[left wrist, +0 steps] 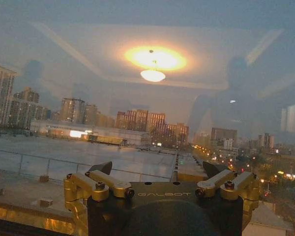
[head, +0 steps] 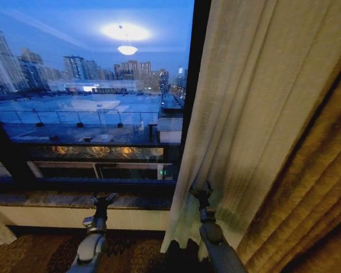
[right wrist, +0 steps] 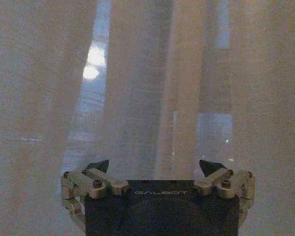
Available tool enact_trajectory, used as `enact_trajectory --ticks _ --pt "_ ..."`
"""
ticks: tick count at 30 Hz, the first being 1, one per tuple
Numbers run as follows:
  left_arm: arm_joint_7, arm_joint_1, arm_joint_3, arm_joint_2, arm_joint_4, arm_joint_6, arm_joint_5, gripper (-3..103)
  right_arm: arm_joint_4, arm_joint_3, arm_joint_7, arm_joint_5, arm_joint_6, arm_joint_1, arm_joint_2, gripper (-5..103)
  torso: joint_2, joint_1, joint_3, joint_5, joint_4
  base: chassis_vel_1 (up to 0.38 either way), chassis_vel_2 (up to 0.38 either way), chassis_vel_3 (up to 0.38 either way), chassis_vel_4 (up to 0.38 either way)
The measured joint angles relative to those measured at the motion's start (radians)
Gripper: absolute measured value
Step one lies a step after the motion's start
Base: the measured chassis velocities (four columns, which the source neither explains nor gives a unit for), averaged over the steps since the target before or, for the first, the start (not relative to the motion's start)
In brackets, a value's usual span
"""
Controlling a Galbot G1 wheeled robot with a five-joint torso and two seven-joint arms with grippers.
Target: Open the curtains by pulling them apart, changing their state from closed to fully open.
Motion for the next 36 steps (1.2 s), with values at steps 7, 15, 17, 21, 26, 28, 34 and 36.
enact_trajectory --ticks 7,15,17,21,26,28,34,36 --pt "0.000 0.000 0.000 0.000 0.000 0.000 0.000 100 0.010 -0.001 0.001 0.001 -0.001 -0.003 -0.008 100 0.000 0.000 0.000 0.0001 0.0000 0.176 0.009 -0.176 -0.013" --pt "0.000 0.000 0.000 0.000 0.000 0.000 0.000 100 0.006 -0.017 -0.002 0.005 0.012 -0.002 0.006 100 0.000 0.000 0.000 0.0002 0.0000 0.343 0.110 -0.344 -0.122" --pt "0.000 0.000 0.000 0.000 0.000 0.000 0.000 100 -0.004 -0.020 -0.003 0.008 0.026 0.006 0.014 100 0.000 -0.001 0.000 0.0001 0.0002 0.353 0.172 -0.349 -0.166" --pt "-0.001 0.000 -0.001 0.001 0.000 0.000 0.000 100 -0.015 -0.022 -0.012 0.008 0.029 0.015 0.021 100 0.000 -0.001 0.000 -0.0006 0.0007 0.224 0.174 -0.204 -0.142" --pt "-0.001 0.000 -0.001 0.001 0.000 0.000 0.000 100 -0.029 -0.017 -0.024 0.008 0.007 0.026 0.021 100 0.000 0.000 0.000 -0.0003 0.0005 0.066 0.044 -0.020 -0.051" --pt "-0.001 0.000 0.000 0.000 0.000 0.000 0.000 100 -0.037 -0.016 -0.025 0.015 0.002 0.034 0.021 100 0.000 0.000 0.000 0.0005 0.0000 -0.019 0.002 0.033 0.005" --pt "0.000 0.000 0.001 0.000 0.000 0.000 0.000 100 -0.053 -0.003 -0.014 0.030 -0.015 0.054 0.018 100 0.000 0.000 0.000 0.0003 0.0000 -0.089 -0.020 0.071 0.015" --pt "0.000 0.000 0.000 0.000 0.000 0.000 0.000 100 -0.054 -0.001 -0.011 0.031 -0.018 0.056 0.016 100 0.000 0.000 0.000 0.0001 0.0000 -0.042 0.022 0.059 -0.011"
